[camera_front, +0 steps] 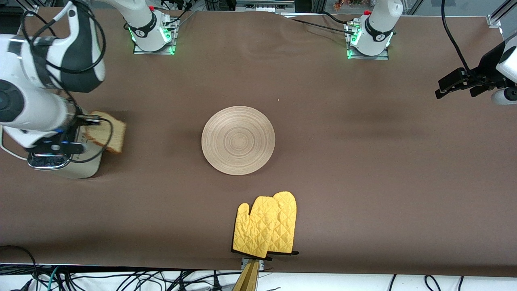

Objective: Move plate and put bread in toaster
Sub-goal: 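Lift the bread and carry it over the toaster with the right gripper, then lower the bread into the toaster slot with the right gripper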

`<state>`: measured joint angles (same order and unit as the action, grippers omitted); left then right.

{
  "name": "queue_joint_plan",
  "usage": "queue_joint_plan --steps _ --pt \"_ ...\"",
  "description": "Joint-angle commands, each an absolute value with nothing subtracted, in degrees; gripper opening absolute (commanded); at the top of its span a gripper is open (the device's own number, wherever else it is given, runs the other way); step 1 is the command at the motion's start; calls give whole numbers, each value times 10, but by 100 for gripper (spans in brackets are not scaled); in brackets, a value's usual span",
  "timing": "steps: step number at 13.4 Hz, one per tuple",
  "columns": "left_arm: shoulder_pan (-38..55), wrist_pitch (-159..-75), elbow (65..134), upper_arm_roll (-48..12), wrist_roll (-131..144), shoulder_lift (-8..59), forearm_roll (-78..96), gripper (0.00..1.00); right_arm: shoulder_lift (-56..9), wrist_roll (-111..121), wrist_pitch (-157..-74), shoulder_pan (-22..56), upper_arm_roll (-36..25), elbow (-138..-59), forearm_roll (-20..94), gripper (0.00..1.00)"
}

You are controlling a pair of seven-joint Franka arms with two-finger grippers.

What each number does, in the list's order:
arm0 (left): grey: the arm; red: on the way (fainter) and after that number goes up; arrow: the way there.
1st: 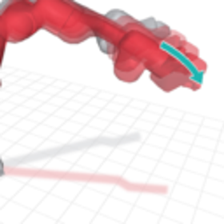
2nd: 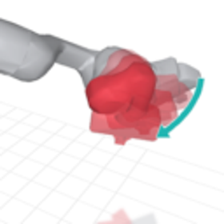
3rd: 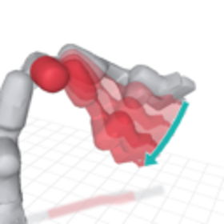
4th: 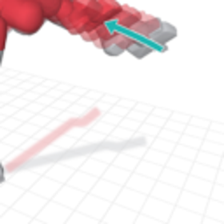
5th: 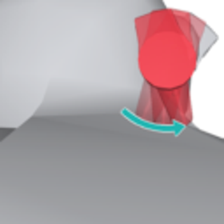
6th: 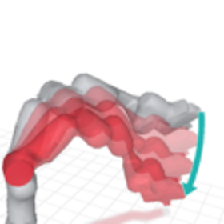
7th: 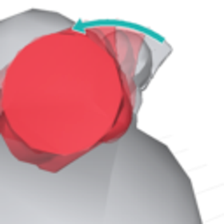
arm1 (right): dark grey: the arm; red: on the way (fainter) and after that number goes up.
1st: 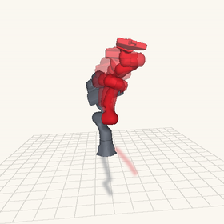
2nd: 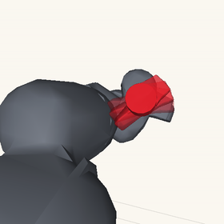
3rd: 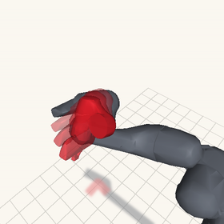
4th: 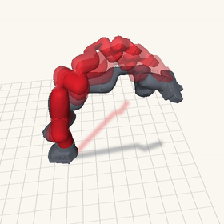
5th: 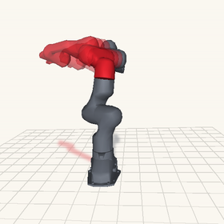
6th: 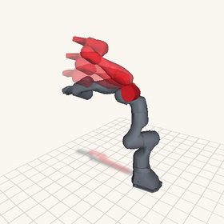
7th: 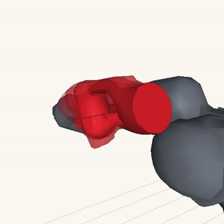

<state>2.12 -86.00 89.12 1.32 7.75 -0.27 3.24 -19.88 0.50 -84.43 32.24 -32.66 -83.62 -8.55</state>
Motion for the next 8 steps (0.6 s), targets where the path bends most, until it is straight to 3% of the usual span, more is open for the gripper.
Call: queue_joint_plan --steps 1,8 --pt "18 -867 898 11 81 -11 46 100 -204 56 -839 324 -383 -824 -128 0" --pt "17 -867 900 12 80 -10 46 100 -219 78 -890 295 -396 -830 -199 0"
